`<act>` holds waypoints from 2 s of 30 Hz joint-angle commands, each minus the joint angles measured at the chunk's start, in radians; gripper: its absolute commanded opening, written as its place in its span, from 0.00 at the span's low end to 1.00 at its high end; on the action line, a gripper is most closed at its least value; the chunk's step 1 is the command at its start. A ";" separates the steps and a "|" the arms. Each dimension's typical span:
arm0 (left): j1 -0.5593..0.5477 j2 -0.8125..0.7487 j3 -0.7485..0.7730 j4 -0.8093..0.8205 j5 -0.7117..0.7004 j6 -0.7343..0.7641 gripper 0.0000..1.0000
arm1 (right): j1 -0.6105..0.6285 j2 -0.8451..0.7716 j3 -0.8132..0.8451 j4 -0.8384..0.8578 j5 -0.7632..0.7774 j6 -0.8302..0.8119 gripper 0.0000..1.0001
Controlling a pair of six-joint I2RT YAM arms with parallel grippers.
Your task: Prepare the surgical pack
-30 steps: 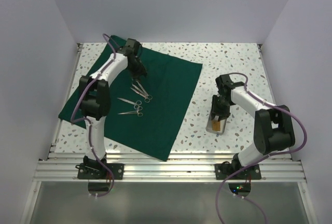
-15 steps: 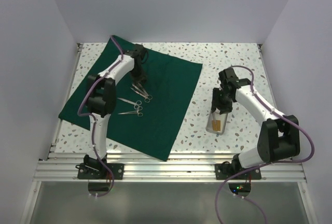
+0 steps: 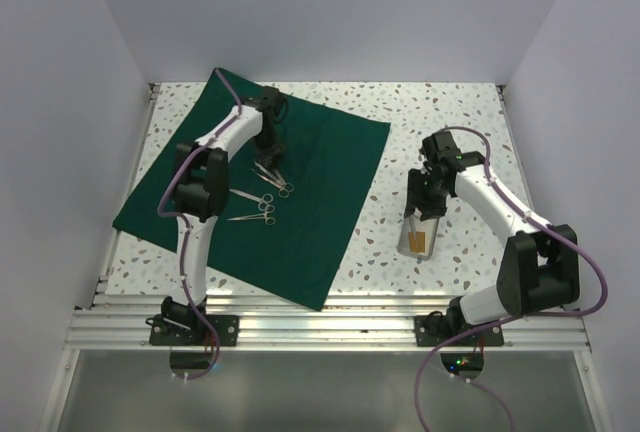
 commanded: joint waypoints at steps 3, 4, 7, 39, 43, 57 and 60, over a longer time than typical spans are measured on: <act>0.007 0.003 0.039 0.010 -0.016 0.009 0.12 | 0.005 -0.014 0.028 0.001 -0.046 -0.018 0.48; 0.006 -0.006 0.042 0.008 -0.010 0.018 0.01 | 0.005 -0.013 0.036 0.003 -0.066 -0.026 0.48; 0.001 -0.070 0.048 0.004 0.054 0.088 0.00 | 0.015 0.006 0.089 0.012 -0.175 -0.040 0.54; -0.163 -0.606 -0.507 0.341 0.622 -0.051 0.00 | 0.339 0.223 0.211 0.497 -0.410 0.312 0.54; -0.163 -0.598 -0.507 0.339 0.631 -0.036 0.00 | 0.339 0.292 0.250 0.480 -0.408 0.296 0.45; 0.030 -0.560 -0.486 0.358 0.622 0.105 0.60 | 0.243 0.179 0.179 0.239 -0.278 0.212 0.00; 0.082 -0.524 -0.483 0.353 0.578 0.112 0.57 | 0.184 0.080 0.128 0.088 -0.136 0.140 0.00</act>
